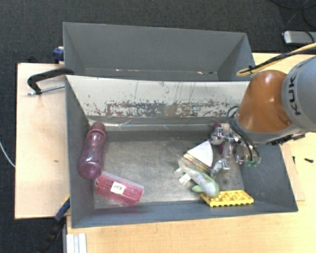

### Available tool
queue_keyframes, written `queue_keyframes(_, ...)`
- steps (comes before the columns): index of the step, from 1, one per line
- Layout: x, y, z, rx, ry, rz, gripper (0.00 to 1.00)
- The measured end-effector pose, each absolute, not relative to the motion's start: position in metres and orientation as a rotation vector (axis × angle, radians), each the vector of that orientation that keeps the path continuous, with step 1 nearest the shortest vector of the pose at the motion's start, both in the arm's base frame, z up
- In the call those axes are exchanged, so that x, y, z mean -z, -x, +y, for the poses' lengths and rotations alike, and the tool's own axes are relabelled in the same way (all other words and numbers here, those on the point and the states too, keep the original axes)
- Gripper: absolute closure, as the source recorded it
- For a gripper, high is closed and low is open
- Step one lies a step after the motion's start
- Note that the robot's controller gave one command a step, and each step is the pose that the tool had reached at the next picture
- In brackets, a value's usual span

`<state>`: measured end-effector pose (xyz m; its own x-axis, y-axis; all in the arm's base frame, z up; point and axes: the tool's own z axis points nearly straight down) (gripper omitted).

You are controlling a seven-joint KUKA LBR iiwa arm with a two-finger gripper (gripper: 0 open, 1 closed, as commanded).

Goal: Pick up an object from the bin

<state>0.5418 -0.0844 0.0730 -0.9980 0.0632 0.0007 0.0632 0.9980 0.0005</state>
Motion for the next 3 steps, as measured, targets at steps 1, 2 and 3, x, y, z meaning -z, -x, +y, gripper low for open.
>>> queue_keyframes(1,-0.073,-0.531,-0.057,0.000,0.174,-3.142,0.00)
queue_keyframes(2,-0.074,-0.519,-0.037,0.003,0.476,-3.109,0.00)
queue_keyframes(3,-0.074,-0.525,-0.020,0.001,0.372,-3.127,1.00)
